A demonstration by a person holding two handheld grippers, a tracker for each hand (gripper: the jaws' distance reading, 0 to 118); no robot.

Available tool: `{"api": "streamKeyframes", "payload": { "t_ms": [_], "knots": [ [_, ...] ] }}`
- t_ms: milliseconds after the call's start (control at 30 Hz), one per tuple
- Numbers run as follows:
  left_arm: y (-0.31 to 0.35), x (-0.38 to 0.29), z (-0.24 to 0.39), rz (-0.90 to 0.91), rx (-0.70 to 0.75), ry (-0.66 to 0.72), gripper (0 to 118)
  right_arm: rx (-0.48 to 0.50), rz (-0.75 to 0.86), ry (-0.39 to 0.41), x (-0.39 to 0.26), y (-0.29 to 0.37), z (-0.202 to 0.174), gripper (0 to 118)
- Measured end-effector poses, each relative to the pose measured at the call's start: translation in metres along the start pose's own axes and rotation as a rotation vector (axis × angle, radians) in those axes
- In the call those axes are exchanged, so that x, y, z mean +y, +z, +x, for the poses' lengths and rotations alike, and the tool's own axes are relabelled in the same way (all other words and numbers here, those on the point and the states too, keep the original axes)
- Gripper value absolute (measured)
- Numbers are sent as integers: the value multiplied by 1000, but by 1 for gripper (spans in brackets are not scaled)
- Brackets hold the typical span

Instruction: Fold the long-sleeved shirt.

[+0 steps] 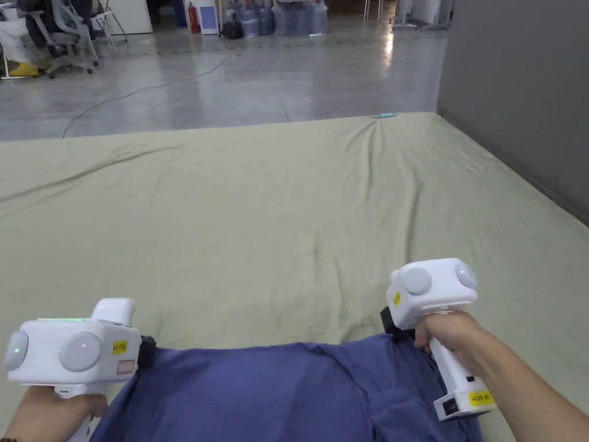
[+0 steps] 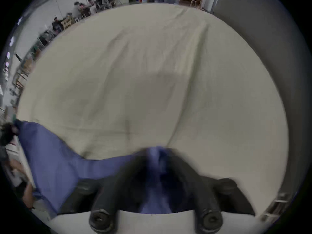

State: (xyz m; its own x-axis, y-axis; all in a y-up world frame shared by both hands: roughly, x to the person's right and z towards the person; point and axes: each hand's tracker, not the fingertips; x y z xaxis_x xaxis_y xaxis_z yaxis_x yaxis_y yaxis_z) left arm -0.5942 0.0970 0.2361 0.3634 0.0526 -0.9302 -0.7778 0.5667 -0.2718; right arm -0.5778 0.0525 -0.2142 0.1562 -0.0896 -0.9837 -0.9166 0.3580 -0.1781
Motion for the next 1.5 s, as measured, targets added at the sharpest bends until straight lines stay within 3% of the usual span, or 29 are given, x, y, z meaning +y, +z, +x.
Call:
{"api": "streamKeyframes", "payload": {
  "t_ms": [33,67,233,567,667,767,933,1100,1133,1167,1200,1233,1267,1300,1333,1467,1500],
  "knots": [
    [1,0,0,-3,1,2,0,-92,16,-15,-2,7,1,6],
    [1,-3,-3,-4,7,0,0,-97,30,20,-6,16,0,6],
    [40,-12,-10,60,-22,13,0,8,174,33,-29,81,5,6],
    [149,-90,-22,126,-69,62,0,-9,351,260,-151,206,-8,6],
    [160,-127,-22,79,-74,78,0,-36,332,349,-195,205,-9,7],
    [158,-164,-15,4,-68,36,0,12,261,449,-230,192,-7,7],
    [141,-205,-8,-109,-91,38,0,-11,118,538,-268,168,-7,7],
    [129,-221,-7,-139,-88,51,0,-26,54,543,-282,154,-5,10],
    [131,-222,-5,-142,-92,53,1,-30,54,537,-283,153,-5,19],
    [131,-223,-4,-147,-97,57,9,-37,58,517,-284,154,-5,33],
    [132,-223,-4,-149,-109,63,16,-44,72,505,-283,157,-4,33],
    [135,-222,-4,-151,-110,68,16,-46,93,482,-283,164,0,40],
    [138,-221,-6,-156,-115,74,45,-42,116,456,-281,171,2,66],
    [142,-220,-7,-154,-129,81,82,-41,147,431,-278,180,3,90],
    [148,-219,-7,-140,-139,85,110,-27,180,410,-275,189,4,100],
    [169,-198,-13,-28,-179,133,111,8,272,287,-252,227,-4,96],
    [173,-192,-11,-2,-173,141,103,9,279,275,-247,233,-8,83]
  ]
}}
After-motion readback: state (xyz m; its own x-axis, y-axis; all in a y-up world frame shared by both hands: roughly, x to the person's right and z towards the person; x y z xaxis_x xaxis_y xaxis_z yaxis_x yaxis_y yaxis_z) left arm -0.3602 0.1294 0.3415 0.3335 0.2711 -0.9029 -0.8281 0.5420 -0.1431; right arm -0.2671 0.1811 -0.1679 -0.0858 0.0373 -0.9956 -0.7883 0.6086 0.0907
